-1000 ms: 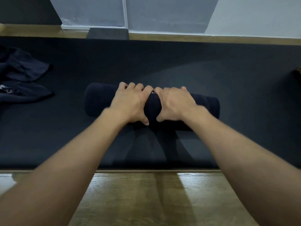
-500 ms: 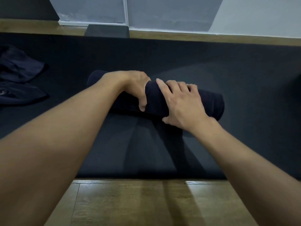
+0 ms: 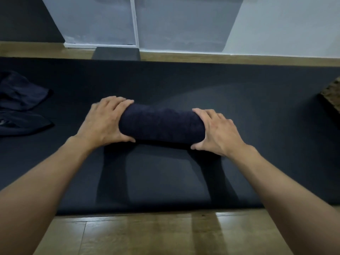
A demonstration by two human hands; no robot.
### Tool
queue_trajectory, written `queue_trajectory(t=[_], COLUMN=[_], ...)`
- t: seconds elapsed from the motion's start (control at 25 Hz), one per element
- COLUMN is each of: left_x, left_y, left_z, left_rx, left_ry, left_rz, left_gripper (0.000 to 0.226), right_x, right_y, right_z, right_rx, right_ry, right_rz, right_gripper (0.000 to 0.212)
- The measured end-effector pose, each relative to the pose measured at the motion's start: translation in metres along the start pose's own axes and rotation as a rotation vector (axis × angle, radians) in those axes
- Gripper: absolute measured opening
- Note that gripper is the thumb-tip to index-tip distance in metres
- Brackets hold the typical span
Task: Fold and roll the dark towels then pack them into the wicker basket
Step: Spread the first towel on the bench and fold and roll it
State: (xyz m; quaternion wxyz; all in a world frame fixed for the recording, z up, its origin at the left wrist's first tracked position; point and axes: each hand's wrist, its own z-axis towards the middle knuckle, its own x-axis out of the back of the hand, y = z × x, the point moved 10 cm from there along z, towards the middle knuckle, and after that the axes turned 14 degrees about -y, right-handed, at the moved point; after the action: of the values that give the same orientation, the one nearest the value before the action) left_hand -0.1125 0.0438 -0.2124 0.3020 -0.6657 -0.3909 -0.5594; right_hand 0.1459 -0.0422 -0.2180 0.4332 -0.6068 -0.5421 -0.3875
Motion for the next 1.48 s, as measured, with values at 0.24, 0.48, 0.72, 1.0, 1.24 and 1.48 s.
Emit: queue_trajectory(t=[0.24,0.48,0.72,1.0,1.24,1.48], left_x=[-0.014,-0.089,-0.076,-0.047,-0.034,-0.039], left_y=[-0.026,0.092,0.139,0.283,0.414,0.545], left_z=[-0.022,-0.03,-0.019,0.016,0.052,0.099], left_rx=[0.459,0.409,0.303,-0.054,-0.14,-0.079], left_ry=[0.103,-0.013,-0.158,-0.421,-0.507,-0.505], left_rz=[-0.613,-1.932,-1.873,-1.931,-1.758,-1.665], left_gripper=[0.118,0.05,0.064,0.09,0.087,0.101], right_x=[0.009,-0.009,-0.053,-0.049,-0.034,0.022], right_y=[0.003,-0.008,0.002,0.107,0.23,0.362], right_z=[0.003,-0.02,-0.06,-0.122,-0.174,-0.186], right_rx=[-0.077,-0.124,-0.213,-0.371,-0.406,-0.436], right_ry=[-0.12,-0.307,-0.553,-0.457,-0.263,0.13], right_rz=[0.122,0.498,1.159,1.561,1.603,1.196], right_gripper=[0.085,0.066,0.044,0.05,0.057,0.055])
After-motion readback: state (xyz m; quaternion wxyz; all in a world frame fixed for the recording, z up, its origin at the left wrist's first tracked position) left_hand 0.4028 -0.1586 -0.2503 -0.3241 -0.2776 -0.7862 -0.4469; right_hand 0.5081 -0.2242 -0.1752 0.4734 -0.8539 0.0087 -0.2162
